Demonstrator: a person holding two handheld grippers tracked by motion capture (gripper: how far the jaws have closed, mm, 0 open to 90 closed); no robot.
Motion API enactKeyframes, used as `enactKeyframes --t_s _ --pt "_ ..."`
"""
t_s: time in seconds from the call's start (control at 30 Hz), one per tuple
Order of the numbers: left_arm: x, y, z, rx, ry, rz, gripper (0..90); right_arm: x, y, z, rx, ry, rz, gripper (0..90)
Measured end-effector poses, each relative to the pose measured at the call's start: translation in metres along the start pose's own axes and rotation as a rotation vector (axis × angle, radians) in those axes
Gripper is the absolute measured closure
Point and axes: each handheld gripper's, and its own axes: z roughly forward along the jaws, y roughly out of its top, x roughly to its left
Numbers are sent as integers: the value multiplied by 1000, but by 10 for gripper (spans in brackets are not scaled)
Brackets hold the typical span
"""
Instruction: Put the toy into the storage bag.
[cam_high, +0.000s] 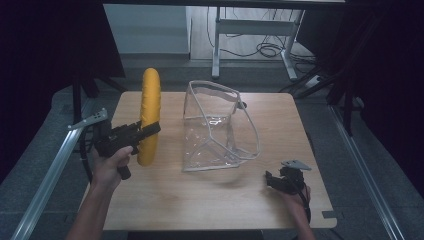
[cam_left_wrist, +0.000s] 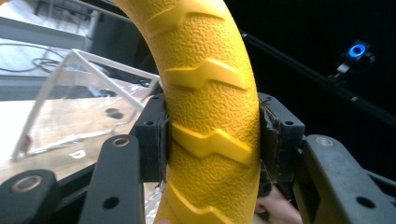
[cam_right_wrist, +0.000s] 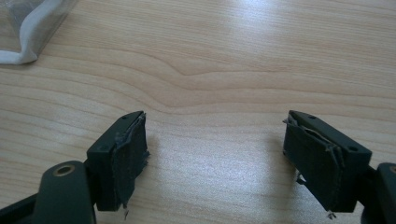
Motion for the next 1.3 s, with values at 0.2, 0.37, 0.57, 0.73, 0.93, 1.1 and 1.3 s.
enactKeyframes --t_s 0.2,0.37,0.57,0.73,0.93,1.1,1.3 --pt "-4 2 6 -15 2 11 511 0 0 0 -3 1 5 217" --pt "-10 5 8 -42 12 19 511 0 0 0 -4 -2 3 217" --pt "-15 10 19 -86 16 13 510 0 0 0 -3 -2 4 217" --pt "-23 16 31 -135 40 38 510 0 0 1 -4 -3 2 217" --pt "-35 22 48 -172 42 63 510 0 0 1 -4 -1 4 216" --pt "-41 26 60 -183 46 77 510 0 0 1 -5 -3 2 216" --pt "-56 34 76 -221 77 132 510 0 0 1 -5 -5 1 216"
